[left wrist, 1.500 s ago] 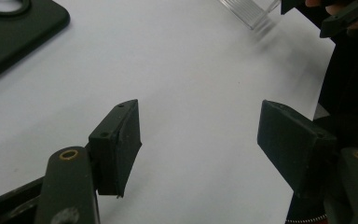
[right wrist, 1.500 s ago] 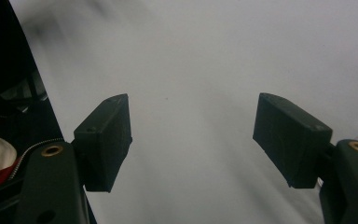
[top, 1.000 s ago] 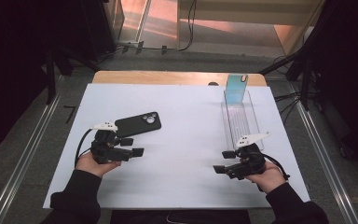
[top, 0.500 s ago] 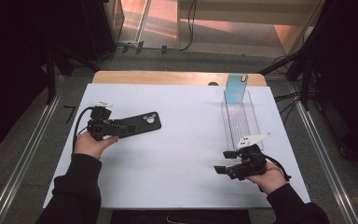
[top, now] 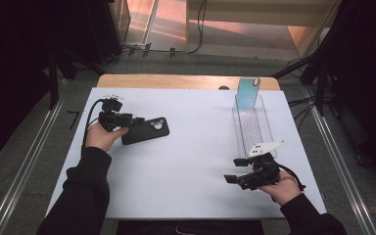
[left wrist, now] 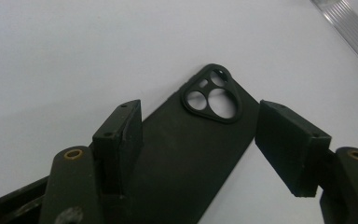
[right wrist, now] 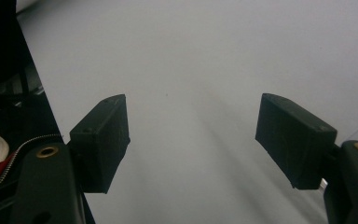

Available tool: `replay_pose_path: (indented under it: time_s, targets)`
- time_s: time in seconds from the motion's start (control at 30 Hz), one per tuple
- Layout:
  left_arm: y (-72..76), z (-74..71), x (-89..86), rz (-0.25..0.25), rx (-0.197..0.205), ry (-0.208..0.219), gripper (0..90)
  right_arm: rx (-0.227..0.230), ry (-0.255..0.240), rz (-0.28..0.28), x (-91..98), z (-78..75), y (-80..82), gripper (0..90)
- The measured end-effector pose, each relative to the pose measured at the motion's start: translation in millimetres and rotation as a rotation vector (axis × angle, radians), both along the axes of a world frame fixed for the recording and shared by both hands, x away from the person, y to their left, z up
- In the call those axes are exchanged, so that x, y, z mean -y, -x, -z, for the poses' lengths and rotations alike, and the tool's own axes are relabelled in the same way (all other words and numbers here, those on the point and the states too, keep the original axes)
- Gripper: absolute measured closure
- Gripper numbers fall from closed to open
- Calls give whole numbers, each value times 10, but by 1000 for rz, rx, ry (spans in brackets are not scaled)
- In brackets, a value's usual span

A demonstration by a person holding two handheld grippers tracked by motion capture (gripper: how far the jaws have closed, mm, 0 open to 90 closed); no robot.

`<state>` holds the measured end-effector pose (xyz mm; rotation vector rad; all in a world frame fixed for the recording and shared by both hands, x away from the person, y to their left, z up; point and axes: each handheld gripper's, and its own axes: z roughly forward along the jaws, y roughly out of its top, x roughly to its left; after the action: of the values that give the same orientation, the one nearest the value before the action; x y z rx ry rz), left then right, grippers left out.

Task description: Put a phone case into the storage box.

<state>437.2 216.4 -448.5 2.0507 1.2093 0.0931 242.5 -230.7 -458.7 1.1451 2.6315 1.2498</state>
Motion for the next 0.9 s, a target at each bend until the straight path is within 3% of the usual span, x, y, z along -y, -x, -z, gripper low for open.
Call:
replay_pose_path:
  time_s: [0.2, 0.27, 0.33, 0.4, 0.5, 0.67, 0.77, 0.9]
  targets:
    - [-134, 108, -35, -41, -13, -21, 415, -2, -1, 3, 10, 8, 12, 240]
    - [-152, 127, -37, -64, -1, -21, 531, -6, 4, 8, 18, 11, 17, 240]
    - [-157, 143, -30, -75, 24, -60, 722, -23, 8, 16, 26, 17, 19, 233]
    - [-184, 185, -52, -72, 10, -40, 879, -35, 5, 28, 34, 24, 21, 233]
    - [-222, 256, -77, -76, -19, -37, 898, -31, 3, 34, 51, 20, 38, 233]
    - [-241, 340, -80, -81, -19, -98, 897, -32, 6, 37, 72, 24, 53, 233]
    - [-245, 361, -93, -77, -27, -74, 897, -35, 8, 39, 75, 29, 53, 233]
    - [-204, 354, -91, -65, -37, -78, 897, -40, 9, 40, 77, 33, 48, 233]
